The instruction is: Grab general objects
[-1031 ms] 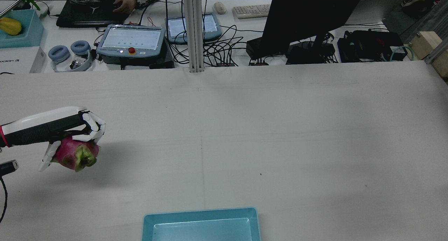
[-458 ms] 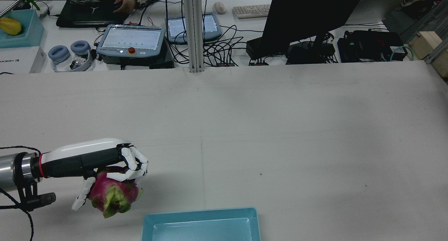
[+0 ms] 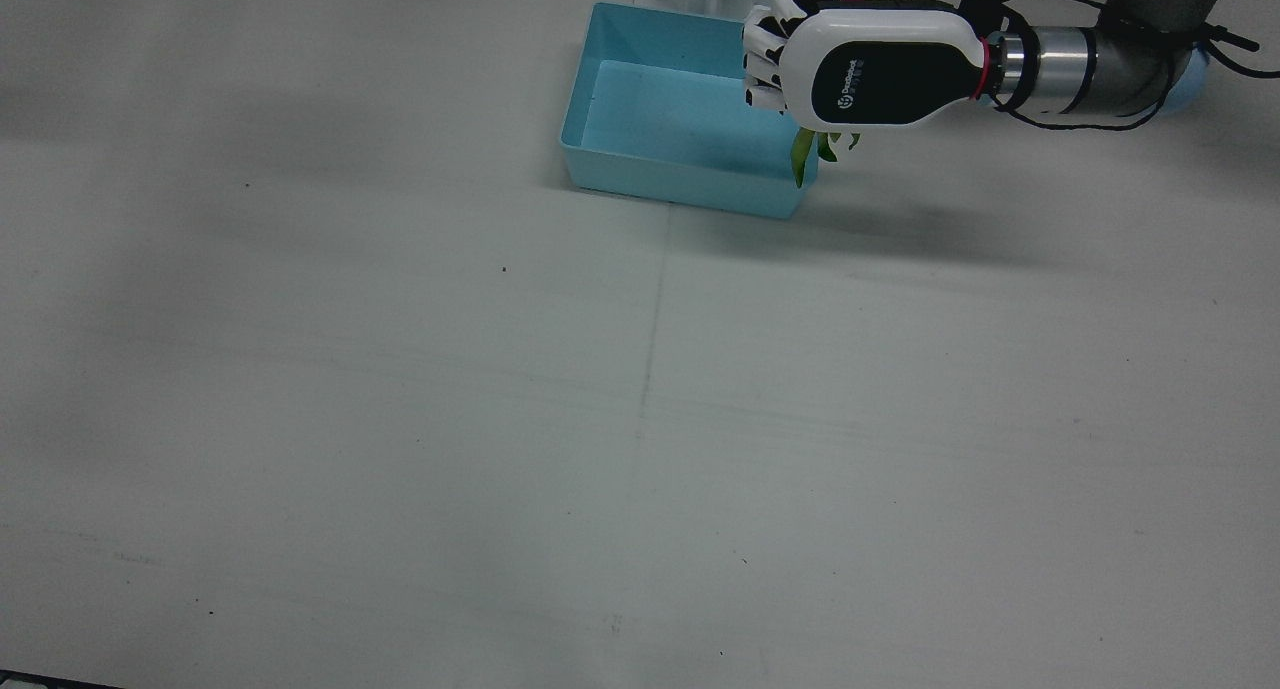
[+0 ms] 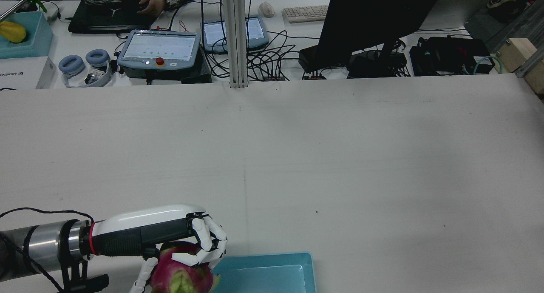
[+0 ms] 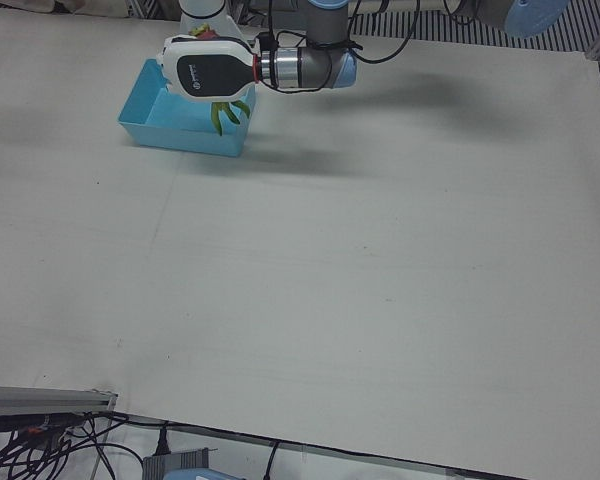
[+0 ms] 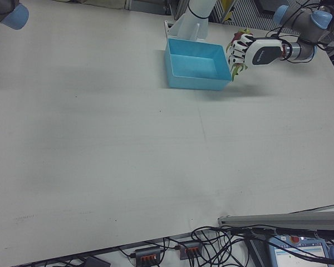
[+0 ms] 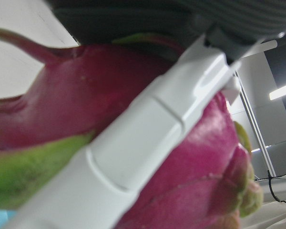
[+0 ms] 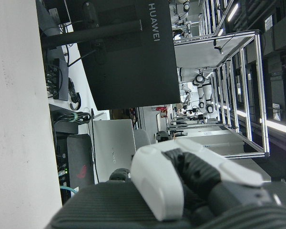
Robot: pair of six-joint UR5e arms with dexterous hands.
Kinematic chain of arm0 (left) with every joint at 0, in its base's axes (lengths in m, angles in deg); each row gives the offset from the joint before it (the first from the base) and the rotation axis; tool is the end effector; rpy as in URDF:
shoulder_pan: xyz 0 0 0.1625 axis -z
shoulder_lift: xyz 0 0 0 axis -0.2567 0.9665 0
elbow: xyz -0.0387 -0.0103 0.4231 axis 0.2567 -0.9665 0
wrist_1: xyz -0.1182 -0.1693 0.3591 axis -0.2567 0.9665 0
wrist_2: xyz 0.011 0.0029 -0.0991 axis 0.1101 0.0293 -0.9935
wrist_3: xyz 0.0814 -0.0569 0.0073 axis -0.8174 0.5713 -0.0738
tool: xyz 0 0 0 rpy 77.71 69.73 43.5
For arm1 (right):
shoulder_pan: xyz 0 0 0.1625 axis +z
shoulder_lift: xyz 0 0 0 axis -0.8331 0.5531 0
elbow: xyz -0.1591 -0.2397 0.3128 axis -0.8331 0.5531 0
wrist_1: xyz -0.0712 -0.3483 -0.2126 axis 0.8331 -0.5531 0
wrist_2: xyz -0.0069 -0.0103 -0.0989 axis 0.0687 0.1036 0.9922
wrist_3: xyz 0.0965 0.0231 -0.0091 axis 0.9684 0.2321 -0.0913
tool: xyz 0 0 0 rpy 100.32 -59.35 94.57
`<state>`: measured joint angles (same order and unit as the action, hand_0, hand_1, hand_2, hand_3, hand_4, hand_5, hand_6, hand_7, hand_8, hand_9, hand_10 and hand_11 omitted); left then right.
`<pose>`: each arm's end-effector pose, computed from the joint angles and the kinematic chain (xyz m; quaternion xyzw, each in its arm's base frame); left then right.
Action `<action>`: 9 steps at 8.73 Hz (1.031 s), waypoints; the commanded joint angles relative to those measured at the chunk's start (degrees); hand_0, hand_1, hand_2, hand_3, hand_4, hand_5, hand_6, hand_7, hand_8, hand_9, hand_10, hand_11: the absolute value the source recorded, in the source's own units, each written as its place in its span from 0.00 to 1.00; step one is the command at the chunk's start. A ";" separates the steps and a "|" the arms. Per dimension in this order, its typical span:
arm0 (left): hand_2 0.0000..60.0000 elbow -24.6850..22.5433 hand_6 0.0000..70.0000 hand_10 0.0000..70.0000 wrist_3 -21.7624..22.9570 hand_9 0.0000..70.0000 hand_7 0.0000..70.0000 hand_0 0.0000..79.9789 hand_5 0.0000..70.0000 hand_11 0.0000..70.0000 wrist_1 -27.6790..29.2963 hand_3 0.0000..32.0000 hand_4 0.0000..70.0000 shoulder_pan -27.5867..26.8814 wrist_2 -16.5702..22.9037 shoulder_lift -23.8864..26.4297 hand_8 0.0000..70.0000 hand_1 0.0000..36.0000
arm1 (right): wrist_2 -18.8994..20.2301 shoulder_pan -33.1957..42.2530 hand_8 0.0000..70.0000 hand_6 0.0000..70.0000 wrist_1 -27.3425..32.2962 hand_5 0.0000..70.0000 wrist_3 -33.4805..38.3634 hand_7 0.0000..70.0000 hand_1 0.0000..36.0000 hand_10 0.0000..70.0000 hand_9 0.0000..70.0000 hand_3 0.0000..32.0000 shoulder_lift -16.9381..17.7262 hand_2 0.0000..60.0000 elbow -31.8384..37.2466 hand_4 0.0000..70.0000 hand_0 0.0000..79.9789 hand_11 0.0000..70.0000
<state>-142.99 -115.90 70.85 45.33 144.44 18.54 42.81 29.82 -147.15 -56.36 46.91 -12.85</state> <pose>0.3747 -0.3469 0.2860 -0.1957 0.8998 -0.1519 0.3591 0.1038 -0.4521 0.7078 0.0690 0.6501 -0.7561 0.0292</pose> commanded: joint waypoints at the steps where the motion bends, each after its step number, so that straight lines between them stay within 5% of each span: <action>1: 1.00 3.29 1.00 1.00 -0.11 1.00 1.00 1.00 1.00 1.00 2.05 0.00 1.00 -5.48 -4.31 4.09 1.00 1.00 | 0.00 -0.02 0.00 0.00 0.00 0.00 0.00 0.00 0.00 0.00 0.00 0.00 0.00 0.00 -0.09 0.00 0.00 0.00; 3: 1.00 6.21 1.00 1.00 -0.55 1.00 1.00 1.00 1.00 1.00 5.84 0.00 0.94 -7.16 -4.15 4.89 1.00 1.00 | 0.00 -0.02 0.00 0.00 0.00 0.00 0.00 0.00 0.00 0.00 0.00 0.00 0.00 0.00 0.00 0.00 0.00 0.00; 4: 1.00 6.13 1.00 0.70 -0.64 0.50 1.00 1.00 1.00 1.00 6.46 0.00 0.48 -6.90 -4.14 4.63 0.38 1.00 | 0.00 -0.02 0.00 0.00 0.00 0.00 0.00 0.00 0.00 0.00 0.00 0.00 0.00 0.00 0.00 0.00 0.00 0.00; 5: 1.00 6.13 0.44 0.44 -0.73 0.20 1.00 1.00 1.00 0.70 6.56 0.00 0.11 -6.73 -4.23 4.45 0.07 1.00 | 0.00 -0.02 0.00 0.00 0.00 0.00 0.00 0.00 0.00 0.00 0.00 0.00 0.00 0.00 0.00 0.00 0.00 0.00; 6: 1.00 6.13 0.14 0.29 -0.73 0.13 0.75 1.00 1.00 0.51 6.82 0.00 0.00 -6.64 -4.32 4.37 0.01 1.00 | 0.00 -0.02 0.00 0.00 0.00 0.00 0.00 0.00 0.00 0.00 0.00 0.00 0.00 0.00 0.00 0.00 0.00 0.00; 7: 1.00 6.22 0.00 0.17 -0.82 0.09 0.53 1.00 0.77 0.34 7.08 0.00 0.00 -6.64 -4.41 4.19 0.00 1.00 | 0.00 0.07 0.00 0.00 0.00 0.00 0.00 0.00 0.00 0.00 0.00 0.00 0.00 0.00 0.00 0.00 0.00 0.00; 8: 1.00 6.04 0.00 0.05 -0.91 0.06 0.40 1.00 0.04 0.17 8.13 0.14 0.00 -6.64 -4.58 2.80 0.00 1.00 | 0.00 0.07 0.00 0.00 0.00 0.00 0.00 0.00 0.00 0.00 0.00 0.00 0.00 0.00 0.00 0.00 0.00 0.00; 9: 1.00 6.04 0.00 0.00 -0.82 0.02 0.21 1.00 0.00 0.01 9.88 0.18 0.00 -6.55 -6.67 1.56 0.00 1.00 | 0.00 -0.02 0.00 0.00 0.00 0.00 0.00 0.00 0.00 0.00 0.00 0.00 0.00 0.00 0.00 0.00 0.00 0.00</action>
<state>-136.88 -116.71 78.08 38.67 140.02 22.38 42.81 29.84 -147.15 -56.36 46.91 -12.85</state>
